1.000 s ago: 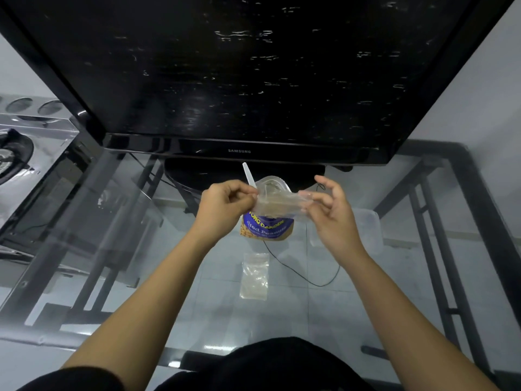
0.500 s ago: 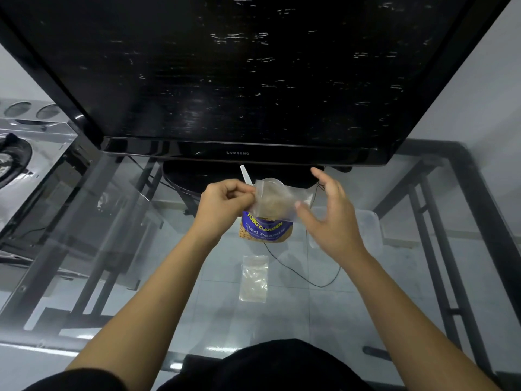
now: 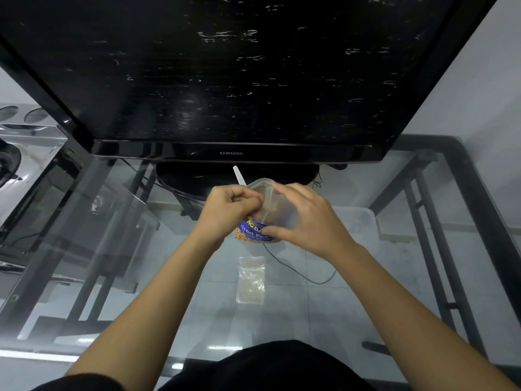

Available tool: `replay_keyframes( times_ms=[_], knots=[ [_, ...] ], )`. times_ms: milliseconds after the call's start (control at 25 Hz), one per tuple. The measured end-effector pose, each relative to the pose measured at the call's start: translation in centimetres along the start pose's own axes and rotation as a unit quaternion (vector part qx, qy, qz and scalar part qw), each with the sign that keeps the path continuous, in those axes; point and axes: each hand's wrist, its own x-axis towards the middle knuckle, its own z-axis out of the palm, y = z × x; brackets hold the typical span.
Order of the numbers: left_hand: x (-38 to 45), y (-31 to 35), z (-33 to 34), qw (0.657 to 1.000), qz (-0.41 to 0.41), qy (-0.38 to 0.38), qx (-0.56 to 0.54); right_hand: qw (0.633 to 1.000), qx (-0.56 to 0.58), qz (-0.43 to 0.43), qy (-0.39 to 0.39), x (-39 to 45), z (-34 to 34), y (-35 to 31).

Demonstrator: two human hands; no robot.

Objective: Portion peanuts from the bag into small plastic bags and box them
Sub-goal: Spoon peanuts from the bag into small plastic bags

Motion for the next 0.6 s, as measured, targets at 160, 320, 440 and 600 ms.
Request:
replay_keyframes(
  times_ms=[160,320,440,600],
  knots=[
    [0.2,-0.1,0.2,1.0,0.003,-0.006,0.002,0.999,-0.024,-0.013,0.044,0.0,0.4,0.3],
    [0.7,0.1,0.3,1.0,0.009,-0.02,0.017,0.999,-0.022,-0.007,0.039,0.4,0.4,0.5],
    [0.9,0.1,0.2,0.998,0.039,-0.021,0.033,0.998,0.029,0.008,0.06,0.4,0.4,0.7],
    [3.0,-1.6,-0.9,0.976,0.01,0.206,0.076,0.983,0.123,0.091,0.099,-0.2,0.0,1.6]
  ],
)
